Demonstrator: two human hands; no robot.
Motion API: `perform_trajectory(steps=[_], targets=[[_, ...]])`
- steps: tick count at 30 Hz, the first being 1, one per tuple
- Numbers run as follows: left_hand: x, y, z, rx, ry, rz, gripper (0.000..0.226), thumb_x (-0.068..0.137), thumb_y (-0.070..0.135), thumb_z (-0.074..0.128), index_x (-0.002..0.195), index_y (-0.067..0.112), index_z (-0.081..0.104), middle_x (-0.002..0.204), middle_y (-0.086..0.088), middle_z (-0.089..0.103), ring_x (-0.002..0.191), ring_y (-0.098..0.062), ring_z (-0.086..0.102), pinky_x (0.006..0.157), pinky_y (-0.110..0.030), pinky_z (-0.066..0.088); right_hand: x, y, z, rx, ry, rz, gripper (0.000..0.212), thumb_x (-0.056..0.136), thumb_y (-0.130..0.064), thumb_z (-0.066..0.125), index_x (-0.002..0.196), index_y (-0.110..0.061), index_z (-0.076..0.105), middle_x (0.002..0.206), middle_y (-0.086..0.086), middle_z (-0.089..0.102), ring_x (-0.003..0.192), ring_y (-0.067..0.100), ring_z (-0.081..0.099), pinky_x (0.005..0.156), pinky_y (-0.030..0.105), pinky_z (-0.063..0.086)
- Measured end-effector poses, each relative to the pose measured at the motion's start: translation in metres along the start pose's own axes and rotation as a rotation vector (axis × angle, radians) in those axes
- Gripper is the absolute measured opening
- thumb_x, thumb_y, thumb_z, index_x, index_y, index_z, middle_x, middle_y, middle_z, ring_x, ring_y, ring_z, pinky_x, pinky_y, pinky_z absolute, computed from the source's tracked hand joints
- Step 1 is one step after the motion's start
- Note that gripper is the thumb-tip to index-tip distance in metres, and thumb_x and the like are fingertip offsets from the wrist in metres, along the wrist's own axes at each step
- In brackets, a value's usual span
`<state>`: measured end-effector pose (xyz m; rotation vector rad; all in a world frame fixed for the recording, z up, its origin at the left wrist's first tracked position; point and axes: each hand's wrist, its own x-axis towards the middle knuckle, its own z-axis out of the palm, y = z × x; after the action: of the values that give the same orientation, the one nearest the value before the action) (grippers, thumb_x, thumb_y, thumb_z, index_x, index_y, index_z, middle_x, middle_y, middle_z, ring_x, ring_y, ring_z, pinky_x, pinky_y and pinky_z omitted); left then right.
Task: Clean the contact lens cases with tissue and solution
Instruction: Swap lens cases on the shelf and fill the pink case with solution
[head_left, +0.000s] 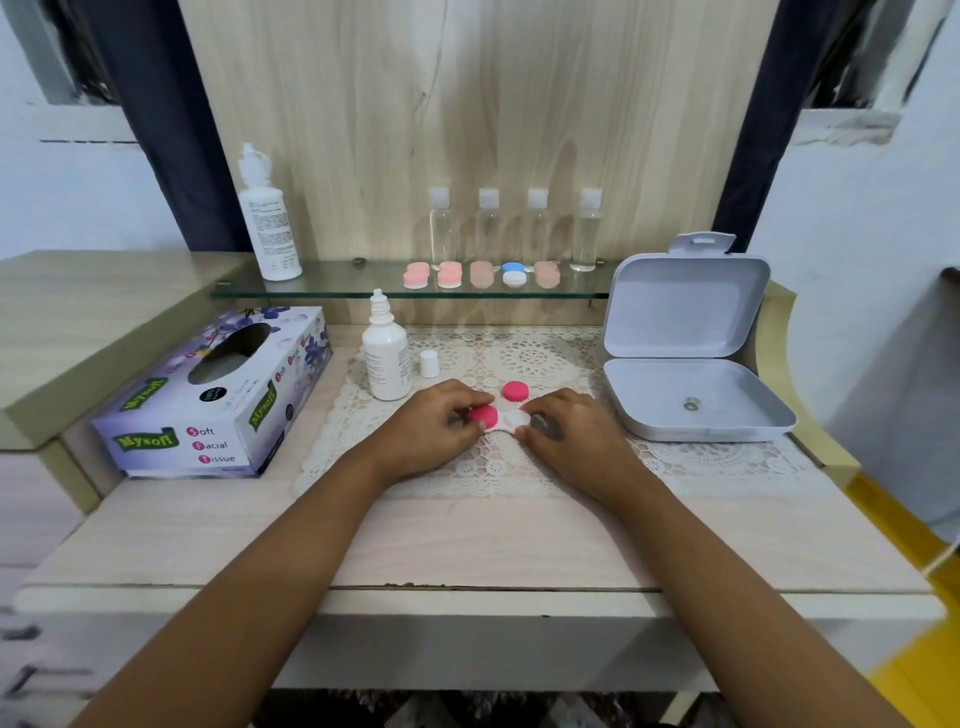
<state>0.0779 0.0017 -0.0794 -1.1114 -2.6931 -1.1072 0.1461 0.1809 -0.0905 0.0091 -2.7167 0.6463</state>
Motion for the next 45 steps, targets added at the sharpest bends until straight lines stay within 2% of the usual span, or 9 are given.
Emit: perform_trajectory(steps=[13,16,20,22,26,32,38,41,45], targets=[[0.004,0.002,0.007,0.224,0.164,0.008,0.030,0.077,0.036,0.073,0.088,0.009,0.063,0.079,0.002,0.053,0.076,-0.011,0.047,0.059,-0.013,0.032,0.001,0.000,0.000,0.005,0.006,0.004,0.031,0.085,-0.035,0.061,0.110,-0.018,0.064,0.113,0.005,0.060,0.106,0.024,0.052,0.092,0.038,0.042],[0.004,0.000,0.010,0.242,0.182,0.002,0.035,0.077,0.042,0.071,0.089,0.012,0.056,0.085,0.003,0.050,0.082,-0.014,0.048,0.066,-0.022,0.037,0.001,0.001,0.001,0.005,0.004,0.004,0.031,0.085,-0.037,0.061,0.109,-0.018,0.064,0.112,0.004,0.060,0.106,0.024,0.052,0.092,0.038,0.042],[-0.002,0.001,0.007,0.149,0.066,0.039,0.053,0.084,0.046,0.060,0.128,0.020,0.049,0.113,0.009,0.048,0.105,-0.007,0.046,0.093,-0.030,0.040,0.001,0.000,0.001,0.011,0.009,-0.007,0.030,0.085,-0.036,0.061,0.108,-0.017,0.065,0.109,0.005,0.061,0.103,0.025,0.053,0.089,0.036,0.042],[-0.004,0.001,0.004,0.137,0.012,0.084,0.051,0.084,0.036,0.050,0.133,0.021,0.050,0.122,0.006,0.052,0.112,-0.009,0.048,0.099,-0.033,0.039,0.001,0.000,0.000,0.013,0.009,-0.008,0.030,0.085,-0.035,0.061,0.109,-0.017,0.064,0.110,0.006,0.061,0.104,0.026,0.053,0.090,0.037,0.042],[-0.002,0.002,0.001,0.157,-0.022,0.074,0.033,0.091,0.021,0.055,0.123,0.014,0.060,0.113,0.001,0.055,0.106,-0.013,0.053,0.096,-0.031,0.042,-0.001,-0.001,0.000,0.010,0.006,-0.005,0.032,0.086,-0.034,0.060,0.112,-0.016,0.063,0.114,0.006,0.060,0.108,0.025,0.051,0.093,0.036,0.041],[0.003,0.001,0.006,0.168,0.047,-0.017,0.032,0.085,0.032,0.065,0.111,0.013,0.061,0.099,0.004,0.050,0.090,-0.008,0.048,0.077,-0.015,0.033,-0.001,-0.001,0.000,0.011,0.001,-0.002,0.031,0.086,-0.035,0.060,0.111,-0.017,0.063,0.113,0.005,0.060,0.107,0.025,0.051,0.091,0.034,0.040],[0.001,-0.003,0.006,0.013,-0.031,-0.027,0.037,0.081,0.022,0.062,0.118,0.020,0.064,0.110,0.008,0.057,0.109,-0.010,0.055,0.101,-0.031,0.042,0.000,0.000,0.000,0.002,-0.004,-0.001,0.033,0.086,-0.036,0.059,0.114,-0.018,0.062,0.116,0.004,0.058,0.110,0.024,0.049,0.093,0.036,0.040],[0.000,-0.002,0.008,0.024,-0.029,-0.063,0.052,0.075,0.050,0.065,0.121,0.027,0.056,0.116,0.008,0.049,0.113,-0.007,0.048,0.102,-0.031,0.038,0.000,0.000,0.000,0.007,-0.003,0.002,0.033,0.086,-0.037,0.059,0.113,-0.018,0.062,0.114,0.004,0.058,0.109,0.024,0.050,0.094,0.038,0.040],[0.003,-0.002,0.009,0.076,0.024,-0.091,0.036,0.083,0.035,0.067,0.113,0.018,0.055,0.109,0.002,0.050,0.108,-0.015,0.048,0.095,-0.031,0.040,0.000,0.000,0.000,0.009,-0.001,0.002,0.032,0.086,-0.036,0.059,0.113,-0.019,0.062,0.114,0.003,0.058,0.109,0.023,0.049,0.094,0.037,0.040]])
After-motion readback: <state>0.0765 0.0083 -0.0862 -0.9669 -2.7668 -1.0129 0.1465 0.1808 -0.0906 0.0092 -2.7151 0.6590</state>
